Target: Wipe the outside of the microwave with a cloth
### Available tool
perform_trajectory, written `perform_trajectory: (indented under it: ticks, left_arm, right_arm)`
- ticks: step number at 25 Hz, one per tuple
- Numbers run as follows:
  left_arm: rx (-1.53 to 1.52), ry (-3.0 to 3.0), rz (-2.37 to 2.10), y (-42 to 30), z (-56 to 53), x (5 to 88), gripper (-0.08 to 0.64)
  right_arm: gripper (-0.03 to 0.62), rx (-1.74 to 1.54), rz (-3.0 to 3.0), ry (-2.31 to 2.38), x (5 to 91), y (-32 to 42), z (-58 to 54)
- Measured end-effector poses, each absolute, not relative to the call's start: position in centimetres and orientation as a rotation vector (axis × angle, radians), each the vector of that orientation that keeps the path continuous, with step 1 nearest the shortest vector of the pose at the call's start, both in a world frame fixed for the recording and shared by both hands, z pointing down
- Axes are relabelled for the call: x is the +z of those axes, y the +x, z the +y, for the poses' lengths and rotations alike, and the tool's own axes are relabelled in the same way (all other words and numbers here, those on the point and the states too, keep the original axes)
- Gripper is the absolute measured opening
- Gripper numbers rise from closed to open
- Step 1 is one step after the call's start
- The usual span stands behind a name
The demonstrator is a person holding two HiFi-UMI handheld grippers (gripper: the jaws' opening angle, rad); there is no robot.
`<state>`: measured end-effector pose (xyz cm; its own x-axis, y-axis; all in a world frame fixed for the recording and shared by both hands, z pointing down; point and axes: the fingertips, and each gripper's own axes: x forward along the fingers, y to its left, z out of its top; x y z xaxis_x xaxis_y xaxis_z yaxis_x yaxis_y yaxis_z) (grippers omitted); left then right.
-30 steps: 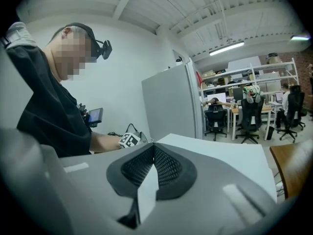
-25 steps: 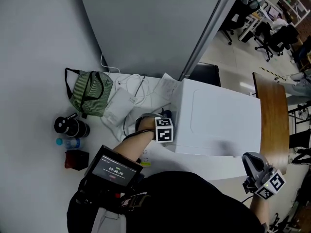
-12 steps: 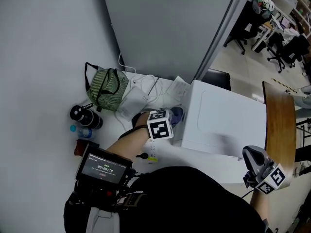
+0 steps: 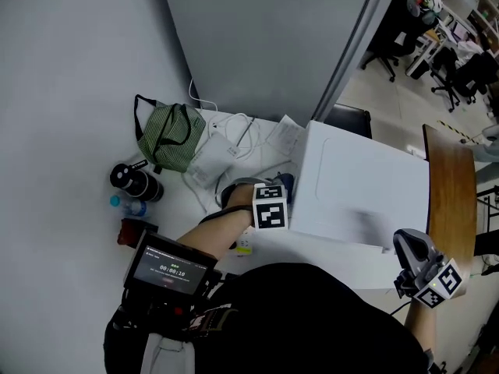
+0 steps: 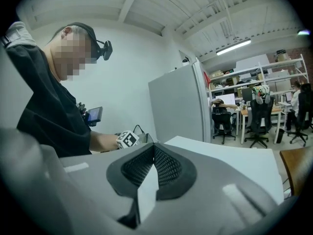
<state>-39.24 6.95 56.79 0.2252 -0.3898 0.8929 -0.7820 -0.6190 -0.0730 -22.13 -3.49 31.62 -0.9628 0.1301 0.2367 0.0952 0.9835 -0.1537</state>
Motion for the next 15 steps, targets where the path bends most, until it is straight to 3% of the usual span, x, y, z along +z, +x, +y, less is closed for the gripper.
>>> perform_trajectory:
  ticks: [7, 15]
  left_arm:
    - [1.414, 2.064, -1.031, -40.9, 5.1, 66.8, 0.057]
    - [1.406, 2.050, -0.994, -41.0, 5.1, 71.6, 0.058]
  right_arm:
    - [0.005, 0.188, -2.784, -0.096, 32.6, -21.9, -2.5]
    - [0.005, 0.174, -2.783, -0.081, 32.2, -21.6, -1.9]
